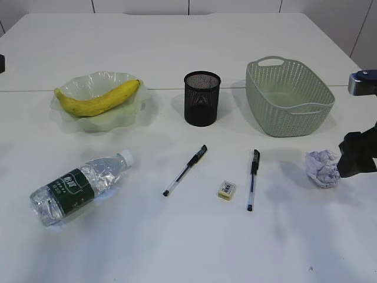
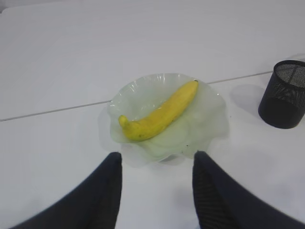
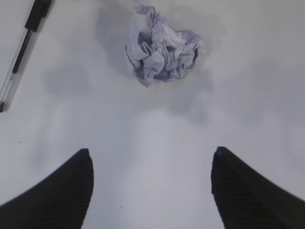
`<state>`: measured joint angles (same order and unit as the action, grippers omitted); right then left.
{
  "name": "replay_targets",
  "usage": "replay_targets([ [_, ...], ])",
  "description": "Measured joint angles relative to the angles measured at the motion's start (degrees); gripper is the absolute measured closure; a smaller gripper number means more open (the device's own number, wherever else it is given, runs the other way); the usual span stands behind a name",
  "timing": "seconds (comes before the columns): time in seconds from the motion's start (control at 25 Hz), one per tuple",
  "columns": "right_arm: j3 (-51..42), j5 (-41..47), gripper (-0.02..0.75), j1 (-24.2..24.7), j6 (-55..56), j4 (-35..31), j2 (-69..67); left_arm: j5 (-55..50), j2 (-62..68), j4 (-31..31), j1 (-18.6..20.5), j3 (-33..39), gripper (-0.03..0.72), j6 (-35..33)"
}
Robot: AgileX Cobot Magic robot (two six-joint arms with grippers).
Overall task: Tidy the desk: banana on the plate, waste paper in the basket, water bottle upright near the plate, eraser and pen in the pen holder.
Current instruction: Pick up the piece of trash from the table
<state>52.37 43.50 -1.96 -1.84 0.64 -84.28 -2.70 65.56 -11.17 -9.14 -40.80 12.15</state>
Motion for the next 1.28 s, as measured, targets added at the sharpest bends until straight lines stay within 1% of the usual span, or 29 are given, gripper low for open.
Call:
replay_targets([
  [0.2,3.56,-2.37,0.163,0.00,0.12,0.00,-3.82,-1.08,-1.19,0.00,0.00,0.05,0.347,0.00],
  [0.6,11.95,-2.37,0.162,0.00,0.23,0.00,-11.71,-1.35,-1.33,0.09,0.00,0.05,0.347,0.00],
  [0.96,14.34,-2.47,0.162,0.00,0.33,0.00,-17.24,-1.35,-1.33,0.09,0.00,0.05,0.347,0.04],
  [1.28,14.70,-3.92,0.162,0.00,0.33,1.65,-20.45,-1.35,-1.33,0.09,0.00,0.05,0.347,0.04],
])
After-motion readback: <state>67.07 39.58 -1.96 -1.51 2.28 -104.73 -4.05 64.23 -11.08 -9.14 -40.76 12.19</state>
